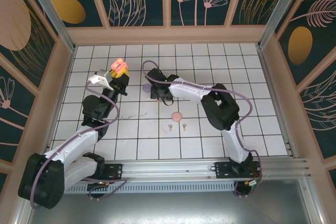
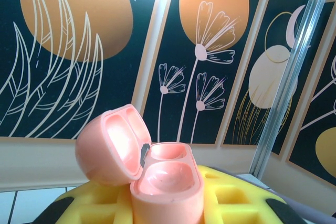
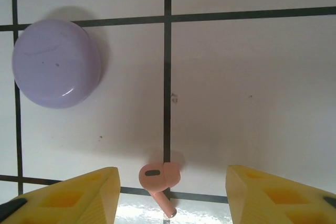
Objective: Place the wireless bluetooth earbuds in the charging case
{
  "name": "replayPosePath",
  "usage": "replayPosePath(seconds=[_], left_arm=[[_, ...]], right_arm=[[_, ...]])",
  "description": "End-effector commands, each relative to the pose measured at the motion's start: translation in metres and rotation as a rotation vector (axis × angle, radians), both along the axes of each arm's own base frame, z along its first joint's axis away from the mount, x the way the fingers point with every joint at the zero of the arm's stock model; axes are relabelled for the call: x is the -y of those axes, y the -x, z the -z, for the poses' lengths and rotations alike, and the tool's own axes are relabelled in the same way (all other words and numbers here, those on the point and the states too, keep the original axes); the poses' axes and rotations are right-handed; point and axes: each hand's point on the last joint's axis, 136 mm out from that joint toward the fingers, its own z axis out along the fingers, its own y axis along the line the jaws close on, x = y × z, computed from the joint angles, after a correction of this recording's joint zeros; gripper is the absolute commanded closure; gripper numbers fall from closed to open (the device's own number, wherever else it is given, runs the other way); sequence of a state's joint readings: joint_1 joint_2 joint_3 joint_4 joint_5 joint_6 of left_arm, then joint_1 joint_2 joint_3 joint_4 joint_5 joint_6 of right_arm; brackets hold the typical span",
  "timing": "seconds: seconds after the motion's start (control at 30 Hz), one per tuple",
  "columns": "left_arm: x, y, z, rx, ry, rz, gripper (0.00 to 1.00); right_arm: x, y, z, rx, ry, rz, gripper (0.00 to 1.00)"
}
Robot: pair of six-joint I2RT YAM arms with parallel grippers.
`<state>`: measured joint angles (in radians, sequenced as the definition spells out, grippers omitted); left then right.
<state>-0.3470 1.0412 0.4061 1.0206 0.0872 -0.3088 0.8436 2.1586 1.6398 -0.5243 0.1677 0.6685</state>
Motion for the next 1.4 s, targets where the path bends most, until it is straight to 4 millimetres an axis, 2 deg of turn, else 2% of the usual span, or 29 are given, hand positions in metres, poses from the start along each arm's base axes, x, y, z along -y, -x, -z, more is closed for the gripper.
replayPosePath(seconds=[0.0, 0.63, 1.37], left_arm=[[-0.003, 0.003, -0.021, 0.056, 0.02, -0.015, 1.0], [-0.003, 0.003, -0.021, 0.056, 0.02, -0.011, 1.0], [-0.003, 0.004, -0.019, 0.053, 0.019, -0.01, 1.0]], right_arm=[[-0.004, -0.001, 0.006, -0.019, -0.007, 0.0, 0.46], [-0.012, -0.002, 0.02, -0.035, 0.004, -0.016, 0.57], [-0.016, 0.006, 0.033, -0.024, 0.101, -0.027, 0.64]])
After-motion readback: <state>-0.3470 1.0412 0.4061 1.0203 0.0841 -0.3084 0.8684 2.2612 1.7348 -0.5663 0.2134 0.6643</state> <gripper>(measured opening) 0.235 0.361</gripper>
